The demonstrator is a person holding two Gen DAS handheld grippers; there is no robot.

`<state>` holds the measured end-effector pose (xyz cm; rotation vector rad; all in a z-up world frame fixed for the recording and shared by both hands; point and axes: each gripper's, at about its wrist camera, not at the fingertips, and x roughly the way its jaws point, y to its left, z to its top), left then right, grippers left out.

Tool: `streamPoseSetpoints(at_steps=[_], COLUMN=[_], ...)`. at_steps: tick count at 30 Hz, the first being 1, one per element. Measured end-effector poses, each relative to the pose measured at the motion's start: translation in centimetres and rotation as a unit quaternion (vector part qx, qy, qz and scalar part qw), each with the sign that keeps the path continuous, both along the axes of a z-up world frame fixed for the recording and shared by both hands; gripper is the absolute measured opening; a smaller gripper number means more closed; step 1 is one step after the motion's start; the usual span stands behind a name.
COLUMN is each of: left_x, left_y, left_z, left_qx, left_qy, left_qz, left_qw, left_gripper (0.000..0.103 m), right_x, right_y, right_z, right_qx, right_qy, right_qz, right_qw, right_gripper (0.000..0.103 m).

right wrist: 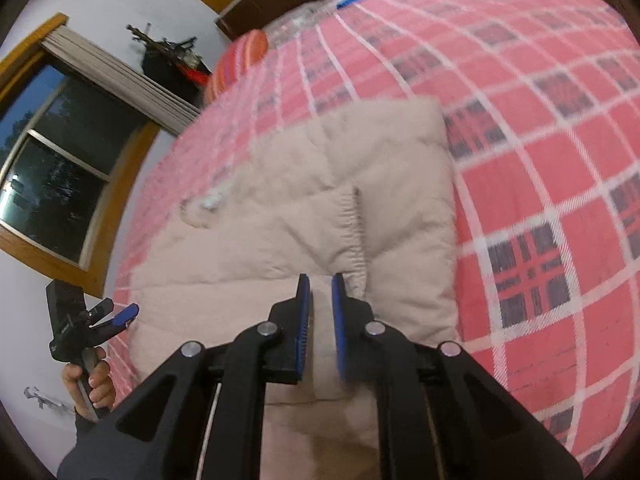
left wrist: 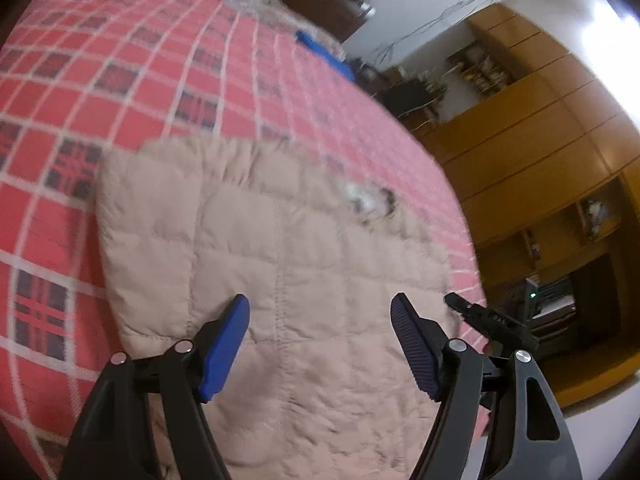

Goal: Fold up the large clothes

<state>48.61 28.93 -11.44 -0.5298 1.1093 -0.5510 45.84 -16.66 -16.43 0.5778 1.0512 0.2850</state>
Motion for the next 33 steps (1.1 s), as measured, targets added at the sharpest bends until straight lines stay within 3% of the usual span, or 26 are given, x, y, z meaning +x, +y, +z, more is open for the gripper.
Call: streamPoseSetpoints(at_steps=[2,3,9,14,16,19,22,24,28,33], left_x=[-0.1,-0.4,-5.5,-5.3,-5.2,-6.7,-9.9,-12.4,-19.3,-26.1], left_y=[0.0,0.1,0.3,-1.4,-1.3,-0.8,0.2,1.1,4.2,8.0], left_z=[-0.3,0.2,3.7,-0.1,-0.7,1.2,3.2,3.8,3.3,0.1], left_qx=[0.001,0.0,-0.03,0.009,0.013,0.004,0.009,0.021,0.051,0.051], left_qy=[0.004,0.001,-0.051,-0.003,0.004,-0.013,-0.033,-0.034,-0.021,0.035], left_qz=[0.004,0.005,-0.038,-0.053,-0.045,-0.045,-0.059,-0.069,-0.082,-0.073], left_qw=[1.0,1.0,0.9975,0.9986,0.9989,0.9989,0.9976,0.9968,0.9951,0.9954], left_gripper=[0.073,0.073,0.073,0.073,0.073,0.073,0.073,0.078,0.079,0.08], right_x=[-0.2,-0.5,-4.3,-3.9,-4.0,-5.6,-9.1,-11.8,-18.3,-25.6], right_y=[0.0,-0.1,0.4,1.4,1.5,1.6,1.0,0.5,-1.5,-5.0], right_z=[-0.2,0.1,2.8,-0.5,-0.2,2.3,4.1,4.4,3.7,2.6], right_qx=[0.001,0.004,0.019,0.0,-0.001,0.006,0.005,0.006,-0.002,-0.014], right_qy=[0.001,-0.002,-0.039,0.003,0.002,-0.019,-0.023,-0.009,0.039,0.085], right_qz=[-0.002,-0.001,0.033,0.034,0.028,0.041,0.062,0.087,0.139,0.135], right_qw=[1.0,1.0,0.999,0.999,1.0,0.999,0.998,0.996,0.99,0.987], right_gripper=[0.007,0.013,0.013,0.009,0.01,0.015,0.037,0.058,0.059,0.061])
